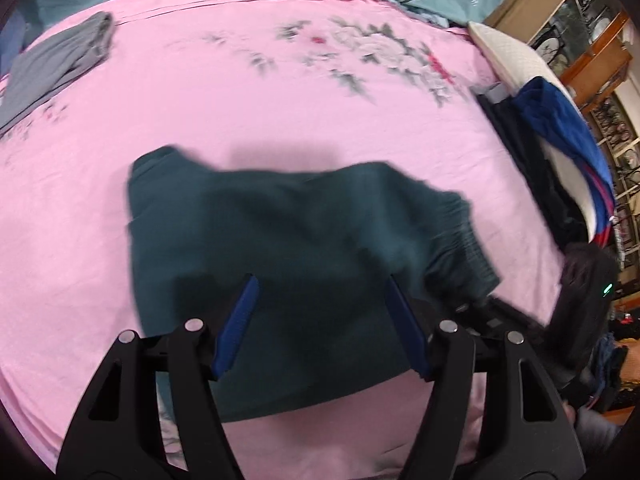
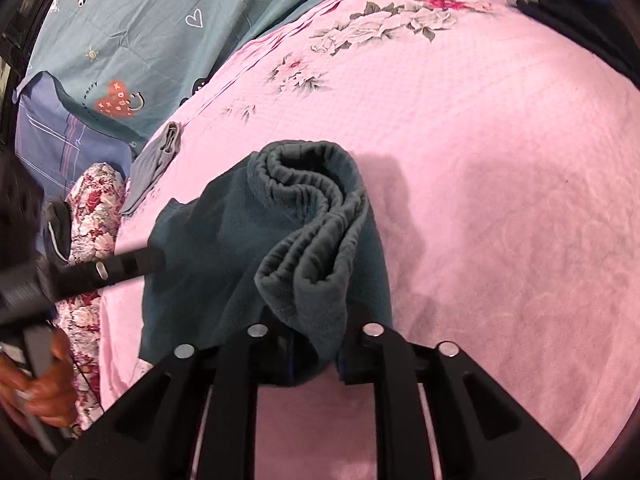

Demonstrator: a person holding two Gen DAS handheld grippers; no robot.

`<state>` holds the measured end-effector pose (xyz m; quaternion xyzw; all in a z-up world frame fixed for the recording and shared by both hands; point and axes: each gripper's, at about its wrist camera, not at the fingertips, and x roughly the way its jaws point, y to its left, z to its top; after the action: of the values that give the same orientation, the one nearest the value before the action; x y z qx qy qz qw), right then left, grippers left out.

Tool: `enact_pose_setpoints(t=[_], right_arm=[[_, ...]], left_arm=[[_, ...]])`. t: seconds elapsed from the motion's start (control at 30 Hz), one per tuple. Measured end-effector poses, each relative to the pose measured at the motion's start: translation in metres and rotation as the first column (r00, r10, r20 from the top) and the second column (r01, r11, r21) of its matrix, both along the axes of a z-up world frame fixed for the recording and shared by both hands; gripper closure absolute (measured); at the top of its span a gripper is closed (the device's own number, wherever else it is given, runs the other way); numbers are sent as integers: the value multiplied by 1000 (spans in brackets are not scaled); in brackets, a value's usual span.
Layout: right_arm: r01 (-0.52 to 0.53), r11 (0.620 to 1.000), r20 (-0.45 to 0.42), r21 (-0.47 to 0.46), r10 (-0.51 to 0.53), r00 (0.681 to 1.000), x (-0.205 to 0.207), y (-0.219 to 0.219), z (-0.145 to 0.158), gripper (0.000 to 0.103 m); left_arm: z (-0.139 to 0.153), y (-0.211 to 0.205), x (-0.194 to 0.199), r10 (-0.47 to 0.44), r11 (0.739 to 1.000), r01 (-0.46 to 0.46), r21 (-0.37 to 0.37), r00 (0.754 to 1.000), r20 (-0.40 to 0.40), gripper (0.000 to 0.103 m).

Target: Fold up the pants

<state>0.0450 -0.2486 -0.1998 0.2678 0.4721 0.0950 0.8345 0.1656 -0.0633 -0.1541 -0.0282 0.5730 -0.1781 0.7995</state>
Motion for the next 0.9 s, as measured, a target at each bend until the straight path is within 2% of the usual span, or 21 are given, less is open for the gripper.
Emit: enact_pose_setpoints(t=[0.07, 0.17, 0.27, 0.37, 0.53, 0.6, 0.63, 0.67, 0.7, 0.73, 0.8, 0.83, 0.87, 0.9], right_arm=[[2, 1000, -11, 5, -2, 1000, -2, -4, 4, 69], [30, 999, -13, -37, -31, 999, -10, -3, 24, 63], [71, 993, 7, -94, -70, 998, -24, -13, 42, 63], [77, 992, 31, -103, -75, 997, -23, -14, 53, 63], [-83, 993, 110, -83, 92, 990, 8, 24, 71, 63], [-159, 984, 98, -81, 167, 981, 30, 35, 63, 63], [-165, 982, 75, -93, 172, 982, 41, 34, 55, 64], [-147, 983, 44, -112, 152, 987, 52, 30, 43, 66], [-95, 982, -4, -160, 96, 995, 65, 20, 28, 70], [-54, 984, -42, -168, 48, 998, 76, 10, 18, 75], [18, 996, -84, -87, -26, 996, 85, -2, 27, 74], [20, 999, -68, -38, -23, 997, 87, -1, 37, 74], [-28, 1000, -11, -8, 28, 1000, 91, 10, 56, 73], [-84, 996, 24, -26, 85, 996, 95, 21, 68, 73]], left_arm=[[-7, 14, -4, 17, 999, -17, 31, 1000, -8, 36], [-18, 34, -11, 62, 997, -61, 40, 998, -30, 36], [-18, 51, -20, 96, 995, -95, 22, 995, -22, 28], [-23, 64, -27, 120, 993, -119, 21, 992, -40, 25], [-28, 82, -39, 142, 990, -143, -17, 988, -60, 25], [-26, 84, -43, 127, 991, -129, -42, 991, -51, 25], [-28, 83, -43, 117, 991, -120, -54, 992, -54, 24], [-31, 82, -42, 104, 992, -109, -68, 992, -69, 23], [-39, 82, -40, 94, 992, -102, -73, 989, -111, 23], [-46, 83, -40, 93, 992, -103, -68, 985, -143, 23], [-47, 84, -44, 84, 993, -93, -70, 988, -127, 23], [-46, 83, -46, 77, 994, -86, -67, 989, -125, 23], [-46, 85, -48, 80, 994, -89, -66, 989, -121, 23], [-46, 86, -50, 88, 993, -96, -63, 989, -116, 23]])
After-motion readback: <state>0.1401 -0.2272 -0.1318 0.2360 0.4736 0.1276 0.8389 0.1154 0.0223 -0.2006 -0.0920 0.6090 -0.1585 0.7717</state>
